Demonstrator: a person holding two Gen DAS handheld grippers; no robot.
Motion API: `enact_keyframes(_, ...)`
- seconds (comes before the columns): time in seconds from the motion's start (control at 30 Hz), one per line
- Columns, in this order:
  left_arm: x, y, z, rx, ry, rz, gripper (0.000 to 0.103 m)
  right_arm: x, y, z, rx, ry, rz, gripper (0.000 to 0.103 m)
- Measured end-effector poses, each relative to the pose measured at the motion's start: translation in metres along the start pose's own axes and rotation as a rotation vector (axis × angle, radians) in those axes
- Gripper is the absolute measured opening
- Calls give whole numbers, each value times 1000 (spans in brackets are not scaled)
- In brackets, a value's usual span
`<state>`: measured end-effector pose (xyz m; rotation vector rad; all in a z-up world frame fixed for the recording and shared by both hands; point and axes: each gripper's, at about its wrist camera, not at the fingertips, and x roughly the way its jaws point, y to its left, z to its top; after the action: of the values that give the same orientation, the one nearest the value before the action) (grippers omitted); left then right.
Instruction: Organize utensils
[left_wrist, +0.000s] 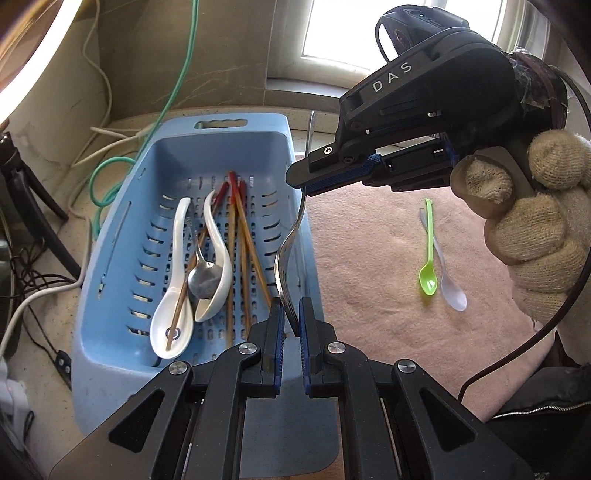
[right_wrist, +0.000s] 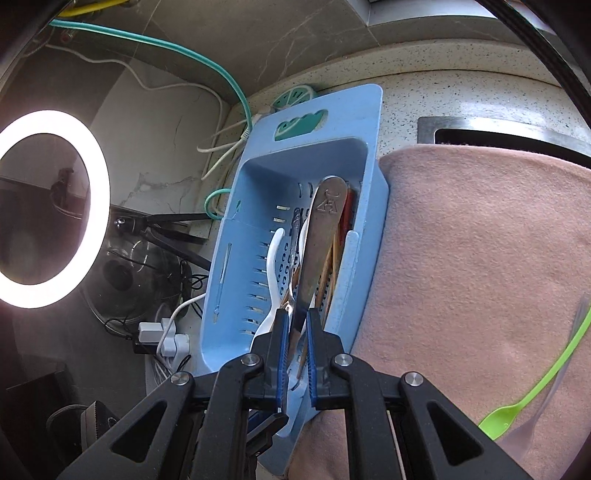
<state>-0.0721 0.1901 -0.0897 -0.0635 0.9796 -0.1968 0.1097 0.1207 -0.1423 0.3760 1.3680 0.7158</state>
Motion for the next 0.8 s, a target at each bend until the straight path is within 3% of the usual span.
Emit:
enact_keyframes(0.2, 3, 11, -1, -33, 11, 9, 7, 12, 14, 1, -62, 16, -32, 12)
enact_keyframes(0.37, 4, 16, -2, -64, 15, 27, 22, 18, 22, -3, -113, 36, -51, 21)
enact_keyframes(0.6, -1, 17, -3, -89, 7, 39, 23, 7, 36, -7, -204, -5, -78, 38)
enact_keyframes(0.8, -7, 14, -2, -95, -8, 56, 23, -7, 41, -12, -267, -40, -103, 38)
